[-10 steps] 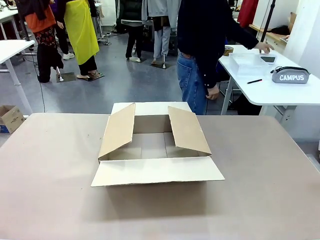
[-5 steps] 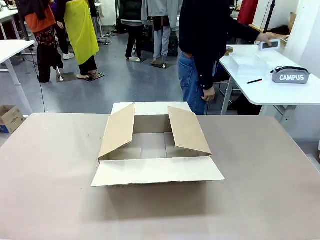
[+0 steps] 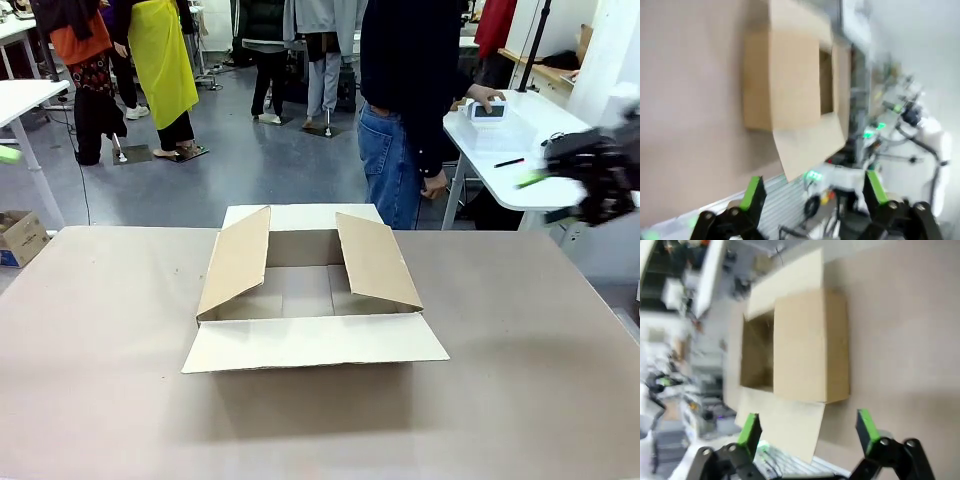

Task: Pack the gift set into the box.
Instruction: Place both hands on the side flaps of the Package Box and spread them outward.

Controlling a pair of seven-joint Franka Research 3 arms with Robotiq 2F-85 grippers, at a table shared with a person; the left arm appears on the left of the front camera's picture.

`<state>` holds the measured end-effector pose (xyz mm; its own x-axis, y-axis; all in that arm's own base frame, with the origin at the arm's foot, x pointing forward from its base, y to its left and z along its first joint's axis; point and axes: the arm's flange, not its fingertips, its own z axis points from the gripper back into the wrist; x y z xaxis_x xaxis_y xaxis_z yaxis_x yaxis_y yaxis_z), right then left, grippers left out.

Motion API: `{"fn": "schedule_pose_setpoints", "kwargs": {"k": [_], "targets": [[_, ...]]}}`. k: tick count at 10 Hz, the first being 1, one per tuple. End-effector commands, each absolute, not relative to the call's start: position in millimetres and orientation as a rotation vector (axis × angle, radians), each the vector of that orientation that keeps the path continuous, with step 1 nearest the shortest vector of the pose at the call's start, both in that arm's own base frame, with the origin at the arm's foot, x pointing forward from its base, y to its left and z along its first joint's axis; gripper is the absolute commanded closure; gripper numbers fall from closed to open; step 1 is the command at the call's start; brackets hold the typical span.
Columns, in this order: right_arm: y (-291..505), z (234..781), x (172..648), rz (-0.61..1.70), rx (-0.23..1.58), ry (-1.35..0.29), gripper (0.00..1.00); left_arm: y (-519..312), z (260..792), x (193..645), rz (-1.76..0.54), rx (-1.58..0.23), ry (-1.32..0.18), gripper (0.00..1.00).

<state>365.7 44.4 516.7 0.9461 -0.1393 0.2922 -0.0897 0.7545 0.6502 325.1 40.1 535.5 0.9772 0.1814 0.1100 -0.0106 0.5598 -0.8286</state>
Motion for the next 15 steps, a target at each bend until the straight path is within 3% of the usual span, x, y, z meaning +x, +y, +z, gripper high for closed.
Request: {"fn": "schedule_pose_setpoints", "kwargs": {"k": [1, 2, 3, 4, 7, 10, 12, 15], "targets": [[91, 510, 381, 0.145, 0.585, -0.283, 0.0, -31, 523, 340, -0.055, -0.823, -0.09, 0.0], [108, 504, 377, 0.187, 0.532, -0.266, 0.0, -52, 513, 349, -0.021, -0.775, -0.087, 0.0], [102, 501, 372, 0.167, 0.454, -0.283, 0.0, -14, 535, 328, 0.017, -0.896, -0.125, 0.0], [122, 509, 367, 0.17, 0.584, -0.271, 0.0, -14, 535, 328, 0.017, -0.896, -0.125, 0.0], [122, 509, 367, 0.17, 0.584, -0.271, 0.0, -27, 531, 335, 0.012, -0.88, -0.118, 0.0], [122, 509, 367, 0.17, 0.584, -0.271, 0.0, -81, 551, 359, -0.03, -0.734, -0.208, 0.0], [122, 509, 367, 0.17, 0.584, -0.271, 0.0, -143, 557, 377, -0.09, -0.623, -0.185, 0.0], [122, 509, 367, 0.17, 0.584, -0.271, 0.0, -238, 530, 399, -0.005, -0.37, -0.215, 0.0]]}}
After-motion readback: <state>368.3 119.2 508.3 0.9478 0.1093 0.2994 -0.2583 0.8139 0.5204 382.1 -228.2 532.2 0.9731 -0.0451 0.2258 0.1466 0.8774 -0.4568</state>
